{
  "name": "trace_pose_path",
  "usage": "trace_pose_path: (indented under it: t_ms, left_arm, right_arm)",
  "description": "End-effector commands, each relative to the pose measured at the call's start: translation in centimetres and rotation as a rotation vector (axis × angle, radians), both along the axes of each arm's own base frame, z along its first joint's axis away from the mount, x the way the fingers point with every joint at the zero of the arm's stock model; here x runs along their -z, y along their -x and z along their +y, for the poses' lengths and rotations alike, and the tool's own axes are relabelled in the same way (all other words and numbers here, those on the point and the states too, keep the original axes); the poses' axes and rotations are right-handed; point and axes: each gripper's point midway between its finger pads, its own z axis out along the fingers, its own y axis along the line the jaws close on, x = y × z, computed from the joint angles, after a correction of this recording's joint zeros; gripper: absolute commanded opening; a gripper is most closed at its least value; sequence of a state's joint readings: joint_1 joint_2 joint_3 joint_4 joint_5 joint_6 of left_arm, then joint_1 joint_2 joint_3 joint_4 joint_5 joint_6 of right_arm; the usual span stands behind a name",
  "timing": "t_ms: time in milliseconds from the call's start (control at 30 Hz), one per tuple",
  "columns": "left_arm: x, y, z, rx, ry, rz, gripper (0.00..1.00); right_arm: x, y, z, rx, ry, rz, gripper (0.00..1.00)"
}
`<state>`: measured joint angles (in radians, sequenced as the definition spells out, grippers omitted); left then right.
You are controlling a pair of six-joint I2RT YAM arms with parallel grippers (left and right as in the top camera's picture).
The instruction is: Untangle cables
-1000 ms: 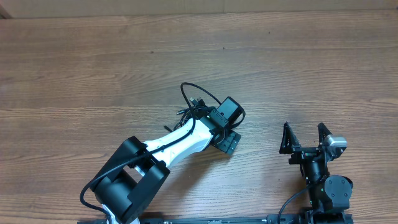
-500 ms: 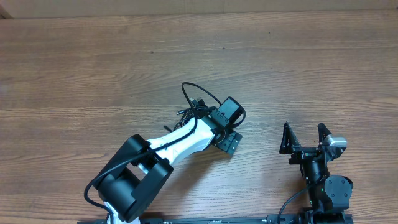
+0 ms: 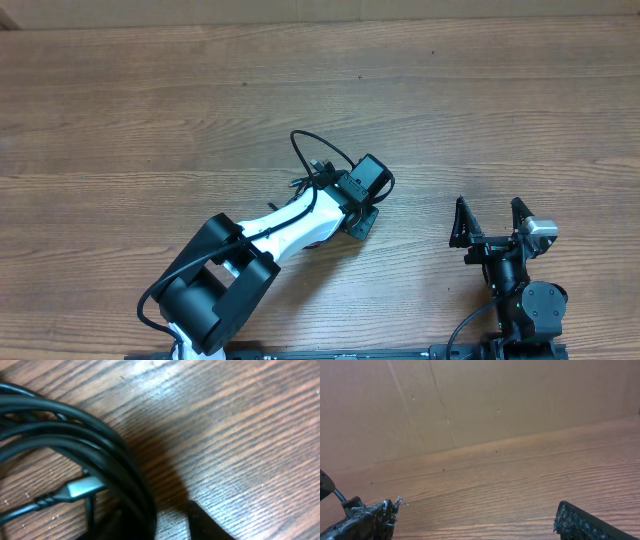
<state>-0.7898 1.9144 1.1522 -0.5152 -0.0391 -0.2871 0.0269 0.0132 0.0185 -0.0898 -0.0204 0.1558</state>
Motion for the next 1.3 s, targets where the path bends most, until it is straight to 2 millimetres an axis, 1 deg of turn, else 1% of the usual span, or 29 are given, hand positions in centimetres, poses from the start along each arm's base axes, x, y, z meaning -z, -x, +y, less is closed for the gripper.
trace_pose_path:
  t_ms: [0, 33, 133, 367, 567, 900, 967, 1100, 1267]
  left_arm:
    - [1.9, 1.2, 0.1, 0.014, -0.012, 0.069, 0.14]
    - [1.7, 1.4, -0.2, 0.020, 0.004, 0.080, 0.04]
    - [1.1, 1.6, -0.8, 0.028, 0.028, 0.098, 0.04]
    - [0.0, 1.8, -0.5, 0.026, -0.007, 0.131, 0.04]
    - [-1.9, 1.7, -0.6, 0.024, -0.031, 0.156, 0.04]
    - [-6.6, 0.5, -1.8, 0.025, -0.021, 0.146, 0.04]
    - [-8.0, 0.2, -2.1, 0.026, -0.014, 0.140, 0.04]
    - [-9.8, -0.1, -2.5, 0.026, -0.007, 0.131, 0.04]
    - [-13.6, -1.0, -3.2, 0.026, 0.023, 0.094, 0.04]
  right_arm:
    - [0.2, 0.0, -0.2, 0.012, 0.007, -0.001, 1.00]
    - [0.2, 0.0, -0.2, 0.012, 0.007, -0.001, 1.00]
    - [0.2, 0.0, -0.2, 0.011, 0.007, -0.001, 1.00]
    - [0.2, 0.0, -0.2, 0.012, 0.007, -0.001, 1.00]
    - [0.2, 0.0, -0.2, 0.012, 0.007, -0.001, 1.00]
    - [0.2, 0.0, -0.2, 0.012, 0.007, -0.001, 1.00]
    - [0.2, 0.0, -0.2, 0.011, 0.007, -0.001, 1.00]
    - [0.2, 0.0, -0.2, 0.011, 0.007, -0.001, 1.00]
    - [0.2, 0.0, -0.2, 0.012, 0.007, -0.001, 1.00]
